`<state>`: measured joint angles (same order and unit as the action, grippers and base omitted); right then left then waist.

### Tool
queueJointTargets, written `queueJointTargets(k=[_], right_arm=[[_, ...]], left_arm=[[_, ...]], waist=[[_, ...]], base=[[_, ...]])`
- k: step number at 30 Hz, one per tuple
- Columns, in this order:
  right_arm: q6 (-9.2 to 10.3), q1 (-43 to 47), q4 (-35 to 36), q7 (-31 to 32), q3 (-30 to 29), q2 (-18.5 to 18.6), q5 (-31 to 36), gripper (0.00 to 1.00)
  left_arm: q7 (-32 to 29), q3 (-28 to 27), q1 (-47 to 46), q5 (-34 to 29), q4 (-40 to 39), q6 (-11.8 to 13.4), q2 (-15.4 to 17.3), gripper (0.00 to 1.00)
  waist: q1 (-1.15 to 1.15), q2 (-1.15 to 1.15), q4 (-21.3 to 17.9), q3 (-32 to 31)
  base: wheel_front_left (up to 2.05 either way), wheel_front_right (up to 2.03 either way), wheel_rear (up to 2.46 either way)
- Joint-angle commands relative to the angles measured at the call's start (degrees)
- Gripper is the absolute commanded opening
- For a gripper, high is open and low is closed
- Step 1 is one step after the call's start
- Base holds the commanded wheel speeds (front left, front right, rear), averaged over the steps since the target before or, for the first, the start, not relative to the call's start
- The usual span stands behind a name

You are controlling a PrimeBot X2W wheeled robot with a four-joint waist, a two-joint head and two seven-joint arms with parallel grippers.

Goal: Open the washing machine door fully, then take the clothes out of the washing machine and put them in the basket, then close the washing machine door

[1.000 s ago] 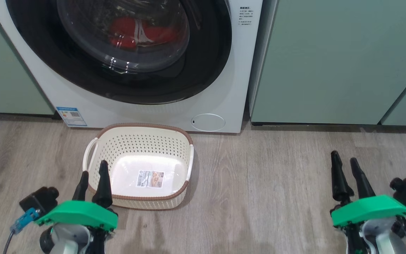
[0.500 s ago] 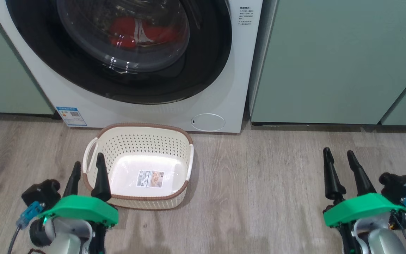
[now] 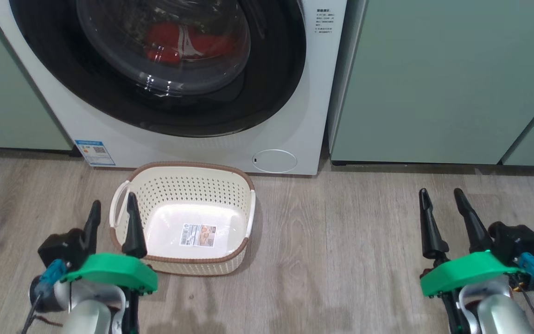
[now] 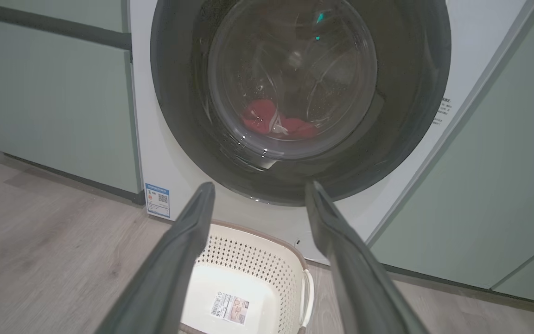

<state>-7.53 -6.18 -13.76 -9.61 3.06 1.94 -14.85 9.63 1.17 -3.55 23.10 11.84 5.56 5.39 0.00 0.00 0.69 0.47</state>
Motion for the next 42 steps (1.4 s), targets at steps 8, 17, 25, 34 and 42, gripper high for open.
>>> queueJointTargets(k=[8,17,25,34,42], right_arm=[[0.04,-3.9,1.6,-2.0,2.0,0.8,5.5,1.0],[0.04,-4.1,0.9,-3.5,2.8,0.8,9.5,1.0],[0.04,-4.6,0.0,-4.9,3.5,0.9,11.3,1.0],[0.04,-4.8,-1.0,-5.4,3.7,0.9,10.9,1.0],[0.04,-4.8,-1.8,-5.4,3.5,0.9,9.3,1.0]], left_arm=[[2.0,-1.3,-3.9,-6.6,-1.9,0.6,1.0,1.0],[3.5,-2.2,-4.6,-12.2,-1.5,0.6,0.5,1.0],[4.8,-3.5,-5.2,-16.6,-0.3,-0.5,-0.3,1.0],[5.4,-4.6,-5.7,-18.8,2.4,-2.1,-1.0,1.0],[5.4,-5.5,-5.9,-18.8,3.9,-3.0,-1.6,1.0]], waist=[[0.0,0.0,0.1,0.0],[0.0,0.0,0.4,0.0],[0.0,0.0,0.3,0.1],[0.0,0.0,0.3,-0.3],[0.0,0.0,0.2,-0.6]], base=[[0.0,0.0,0.0],[0.0,0.0,0.0],[0.0,0.0,0.0],[0.0,0.0,0.0],[0.0,0.0,0.0]])
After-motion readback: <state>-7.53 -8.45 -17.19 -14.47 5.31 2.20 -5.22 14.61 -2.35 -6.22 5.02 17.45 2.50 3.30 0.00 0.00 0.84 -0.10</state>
